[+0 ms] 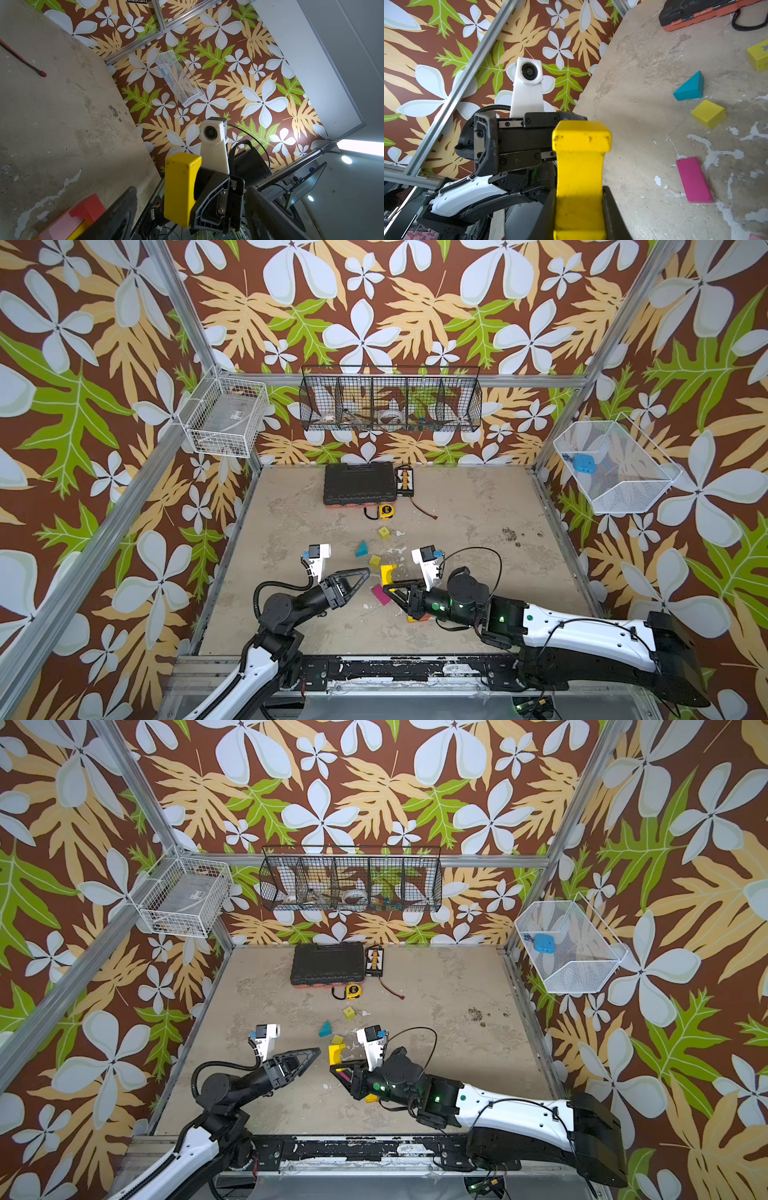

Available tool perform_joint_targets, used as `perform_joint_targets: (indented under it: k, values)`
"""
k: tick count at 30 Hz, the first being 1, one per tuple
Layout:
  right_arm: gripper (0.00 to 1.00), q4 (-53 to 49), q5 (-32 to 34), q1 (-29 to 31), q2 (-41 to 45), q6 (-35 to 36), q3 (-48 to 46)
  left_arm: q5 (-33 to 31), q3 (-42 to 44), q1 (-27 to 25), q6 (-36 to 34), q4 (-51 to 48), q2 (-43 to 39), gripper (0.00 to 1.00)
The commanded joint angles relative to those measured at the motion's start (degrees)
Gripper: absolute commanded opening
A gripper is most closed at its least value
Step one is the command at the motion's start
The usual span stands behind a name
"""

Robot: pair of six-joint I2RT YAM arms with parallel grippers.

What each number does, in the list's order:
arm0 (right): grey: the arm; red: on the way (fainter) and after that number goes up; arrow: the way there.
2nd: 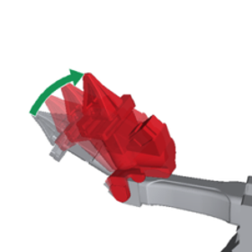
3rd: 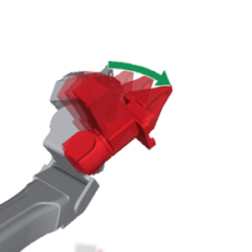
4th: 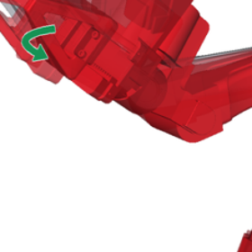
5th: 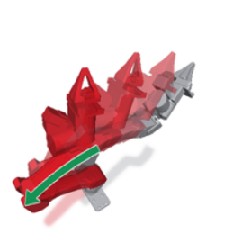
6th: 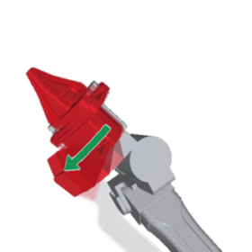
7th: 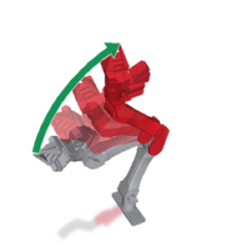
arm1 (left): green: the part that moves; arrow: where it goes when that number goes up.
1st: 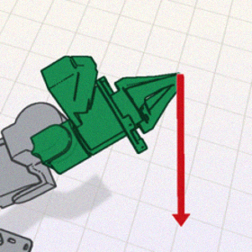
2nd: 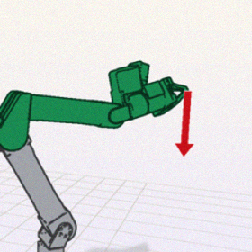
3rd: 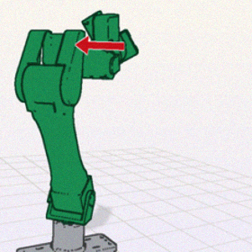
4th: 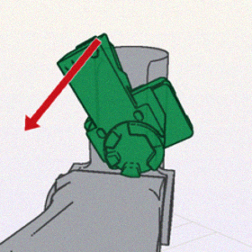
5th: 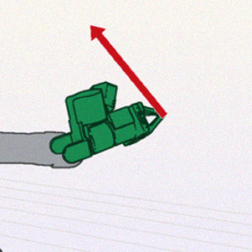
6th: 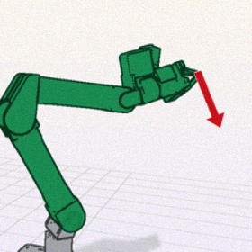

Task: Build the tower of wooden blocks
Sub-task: 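Hold the arch up with the right gripper while the left gripper closes on its top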

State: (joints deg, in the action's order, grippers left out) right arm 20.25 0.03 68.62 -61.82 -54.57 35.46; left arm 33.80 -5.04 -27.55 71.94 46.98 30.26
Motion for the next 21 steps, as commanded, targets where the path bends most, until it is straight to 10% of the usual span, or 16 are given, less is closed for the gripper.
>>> perform_joint_targets:
  k: [1, 21]
  values:
    - [0.00, 9.00, 0.20, -0.04, -0.14, -2.73, -0.45, 1.78, -1.12, 0.04, 2.65, 8.19, 3.38, 0.81]
    - [0.00, 13.11, -3.78, -1.51, -5.56, -4.23, 1.54, 1.71, -2.70, -3.47, 4.27, 14.18, 9.92, 0.71]
